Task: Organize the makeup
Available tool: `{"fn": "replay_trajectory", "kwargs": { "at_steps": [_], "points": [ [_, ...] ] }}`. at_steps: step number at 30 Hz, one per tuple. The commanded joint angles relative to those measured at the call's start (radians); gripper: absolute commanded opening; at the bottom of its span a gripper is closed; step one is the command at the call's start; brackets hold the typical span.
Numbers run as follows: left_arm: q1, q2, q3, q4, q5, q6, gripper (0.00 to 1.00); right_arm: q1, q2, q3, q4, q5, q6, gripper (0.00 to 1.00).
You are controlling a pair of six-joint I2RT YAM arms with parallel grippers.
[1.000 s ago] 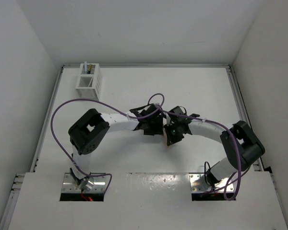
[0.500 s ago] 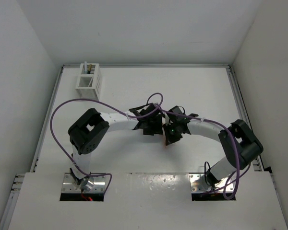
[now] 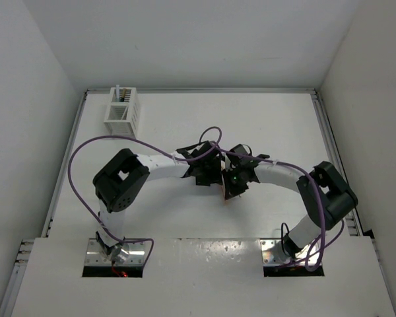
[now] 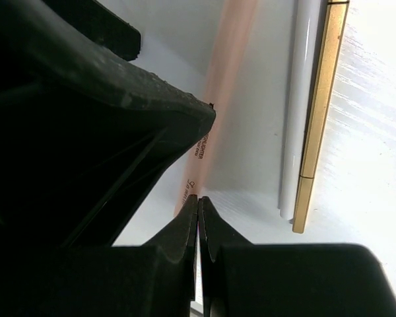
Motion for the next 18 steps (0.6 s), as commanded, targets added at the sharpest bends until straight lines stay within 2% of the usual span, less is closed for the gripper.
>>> {"fn": "replay_trajectory", "kwargs": {
  "at_steps": [1,6,10,18],
  "points": [
    [-0.013,0.075,-0.021,-0.075,-0.024,0.057,0.61,0.041,0.008,0.036,-0.003,-0.062,-0.015,0.0],
    [-0.013,0.075,-0.021,-0.084,-0.024,0.057,0.61,0.031,-0.058,0.013,-0.006,0.008,0.02,0.0],
    [-0.013,0.075,-0.012,-0.084,-0.024,0.057,0.61,0.01,-0.045,-0.004,0.004,0.071,0.078,0.0],
    [-0.013,0.084,-0.003,-0.102,-0.024,0.067,0.61,-0.018,0.081,0.051,0.009,-0.045,0.124,0.0]
  ]
}}
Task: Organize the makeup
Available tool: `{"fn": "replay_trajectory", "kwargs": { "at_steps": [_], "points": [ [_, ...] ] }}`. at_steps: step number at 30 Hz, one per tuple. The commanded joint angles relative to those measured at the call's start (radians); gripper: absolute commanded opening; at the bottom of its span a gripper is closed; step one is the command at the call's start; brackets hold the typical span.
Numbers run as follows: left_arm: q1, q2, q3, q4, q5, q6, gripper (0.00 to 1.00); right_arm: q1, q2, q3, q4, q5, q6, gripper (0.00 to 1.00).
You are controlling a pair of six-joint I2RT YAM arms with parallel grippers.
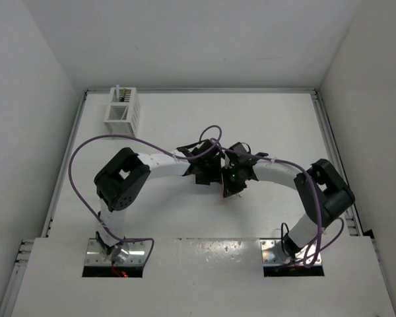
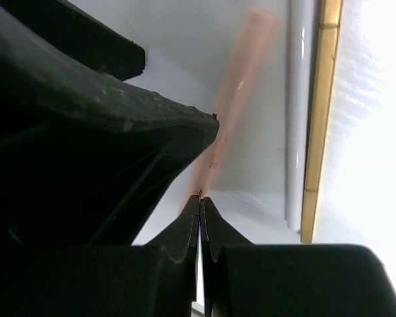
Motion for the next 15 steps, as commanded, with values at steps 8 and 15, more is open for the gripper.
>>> {"fn": "replay_trajectory", "kwargs": {
  "at_steps": [8,15],
  "points": [
    [-0.019,0.069,-0.029,-0.081,-0.026,0.066,0.61,-0.004,0.068,0.02,0.033,-0.115,0.06,0.0],
    [-0.019,0.058,-0.018,-0.081,-0.059,0.111,0.61,-0.006,-0.077,-0.043,0.034,-0.027,0.047,0.0]
  ]
}}
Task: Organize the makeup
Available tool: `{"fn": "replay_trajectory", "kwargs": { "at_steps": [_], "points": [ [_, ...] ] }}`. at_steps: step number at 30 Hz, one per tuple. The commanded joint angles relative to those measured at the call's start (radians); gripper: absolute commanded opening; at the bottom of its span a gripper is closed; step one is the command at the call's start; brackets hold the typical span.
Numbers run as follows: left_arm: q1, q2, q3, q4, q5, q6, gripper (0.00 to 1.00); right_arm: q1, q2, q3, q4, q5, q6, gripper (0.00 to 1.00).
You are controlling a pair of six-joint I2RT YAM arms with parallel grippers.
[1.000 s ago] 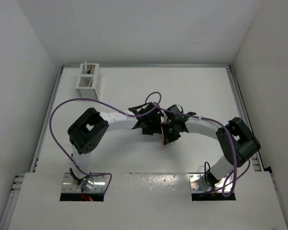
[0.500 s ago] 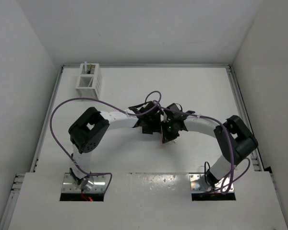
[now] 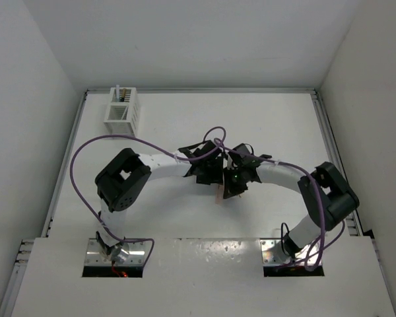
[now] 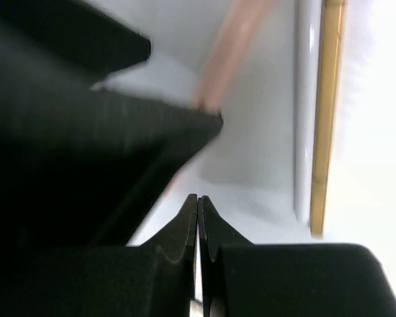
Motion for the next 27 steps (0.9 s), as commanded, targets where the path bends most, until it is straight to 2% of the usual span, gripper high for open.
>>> {"fn": "replay_trajectory", "kwargs": {
  "at_steps": [1,7,14,23,27],
  "points": [
    [-0.01,0.057,-0.025,-0.079,-0.085,0.06,0.61,0.007,-0.115,-0.018,-0.032,0.048,-0.003,0.0],
    [-0.029,0.045,0.018,-0.079,-0.165,0.137,0.57,-0.027,-0.308,-0.064,-0.135,0.18,-0.013,0.0],
    [-0.07,0.129,0.125,-0.174,-0.255,0.195,0.56,-0.049,-0.595,-0.126,-0.237,0.318,-0.026,0.0],
    [-0.079,0.167,0.171,-0.217,-0.275,0.18,0.54,-0.056,-0.681,-0.146,-0.289,0.346,-0.048,0.0],
    [-0.079,0.181,0.182,-0.227,-0.255,0.171,0.39,-0.053,-0.704,-0.152,-0.289,0.345,-0.06,0.0]
  ]
}}
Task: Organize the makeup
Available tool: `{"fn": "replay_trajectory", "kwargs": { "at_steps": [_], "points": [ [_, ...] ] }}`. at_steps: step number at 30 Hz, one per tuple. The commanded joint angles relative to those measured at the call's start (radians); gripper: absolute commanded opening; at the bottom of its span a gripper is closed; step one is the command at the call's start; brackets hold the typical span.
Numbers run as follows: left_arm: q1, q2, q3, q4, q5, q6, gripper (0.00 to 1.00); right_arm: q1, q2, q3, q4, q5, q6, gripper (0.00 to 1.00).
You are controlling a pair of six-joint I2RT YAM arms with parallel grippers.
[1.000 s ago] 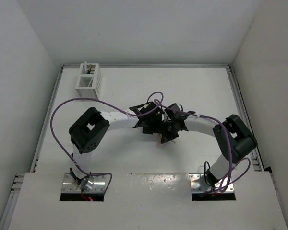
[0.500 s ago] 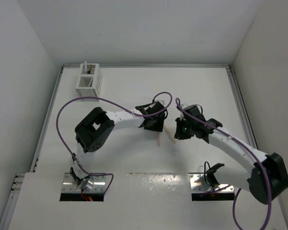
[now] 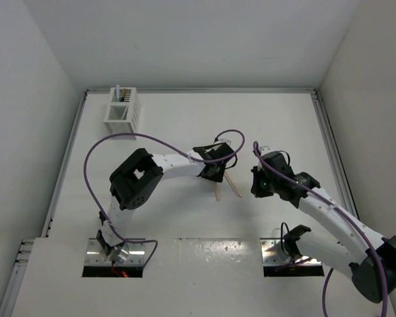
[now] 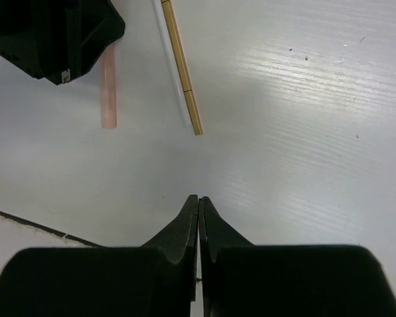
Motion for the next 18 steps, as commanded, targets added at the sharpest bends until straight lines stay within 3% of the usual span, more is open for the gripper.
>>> {"fn": "replay_trajectory", "kwargs": {
  "at_steps": [1,6,13,18],
  "points": [
    [0.01,0.077,0.013,-0.084,0.037,-0.015,0.28,-0.005,-0.035,-0.007,-0.003,0.016,-0.019,0.0],
    [0.042,0.117,0.058,-0.119,0.12,0.011,0.0,-0.005,-0.066,-0.006,-0.029,0.037,-0.034,0.0],
    [0.08,0.074,0.026,-0.119,0.172,0.022,0.0,-0.004,-0.092,0.007,-0.052,0.046,-0.054,0.0],
    [0.135,-0.102,0.039,-0.119,0.114,0.085,0.0,-0.005,-0.094,-0.003,-0.046,0.027,-0.092,0.0]
  ]
}}
